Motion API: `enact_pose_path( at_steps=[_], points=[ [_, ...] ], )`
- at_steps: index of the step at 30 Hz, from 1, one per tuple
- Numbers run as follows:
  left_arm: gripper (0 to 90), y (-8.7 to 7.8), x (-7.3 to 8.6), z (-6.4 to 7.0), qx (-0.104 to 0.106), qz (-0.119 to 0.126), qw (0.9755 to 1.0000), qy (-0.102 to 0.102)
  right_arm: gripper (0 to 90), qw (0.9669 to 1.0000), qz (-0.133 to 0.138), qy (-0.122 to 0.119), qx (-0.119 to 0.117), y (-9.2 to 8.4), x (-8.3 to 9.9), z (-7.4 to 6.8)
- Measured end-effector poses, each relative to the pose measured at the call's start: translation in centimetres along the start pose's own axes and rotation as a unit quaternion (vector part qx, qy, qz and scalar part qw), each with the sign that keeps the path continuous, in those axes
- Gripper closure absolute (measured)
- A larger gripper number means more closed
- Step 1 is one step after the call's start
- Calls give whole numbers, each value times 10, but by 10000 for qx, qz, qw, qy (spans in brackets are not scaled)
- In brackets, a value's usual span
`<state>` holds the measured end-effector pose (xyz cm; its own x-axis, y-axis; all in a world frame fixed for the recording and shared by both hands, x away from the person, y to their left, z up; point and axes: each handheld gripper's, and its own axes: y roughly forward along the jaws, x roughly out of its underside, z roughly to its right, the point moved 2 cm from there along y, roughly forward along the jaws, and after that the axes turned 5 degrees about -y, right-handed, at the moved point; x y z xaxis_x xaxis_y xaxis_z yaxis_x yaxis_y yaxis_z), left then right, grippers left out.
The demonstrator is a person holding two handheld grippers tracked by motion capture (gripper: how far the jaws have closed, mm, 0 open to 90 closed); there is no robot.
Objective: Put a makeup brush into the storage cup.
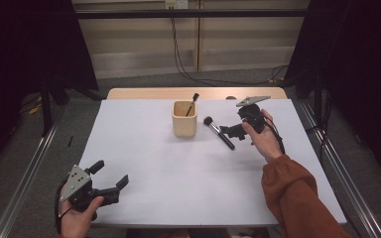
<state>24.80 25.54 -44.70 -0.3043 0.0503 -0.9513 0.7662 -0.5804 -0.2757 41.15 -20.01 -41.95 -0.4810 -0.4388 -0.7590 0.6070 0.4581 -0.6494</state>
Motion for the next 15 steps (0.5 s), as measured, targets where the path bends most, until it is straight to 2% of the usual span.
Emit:
enact_pose_path(
  at_steps=[3,6,8,12,15],
  points=[
    [36,0,0,-1,2,19,10000,-9,26,9996,-261,20,-46,4,-4,1],
    [36,-1,0,-1,0,11,10000,-27,35,9977,-658,12,-152,10,-6,1],
    [36,0,0,-1,-9,6,10000,-23,37,9954,-931,26,-222,14,-5,1],
    [36,0,0,-1,-39,-2,10000,-40,44,9903,-1379,37,-194,22,-4,3],
    [36,0,0,-1,-39,-7,10000,-54,47,9855,-1666,-6,-326,27,-6,5]
  ],
)
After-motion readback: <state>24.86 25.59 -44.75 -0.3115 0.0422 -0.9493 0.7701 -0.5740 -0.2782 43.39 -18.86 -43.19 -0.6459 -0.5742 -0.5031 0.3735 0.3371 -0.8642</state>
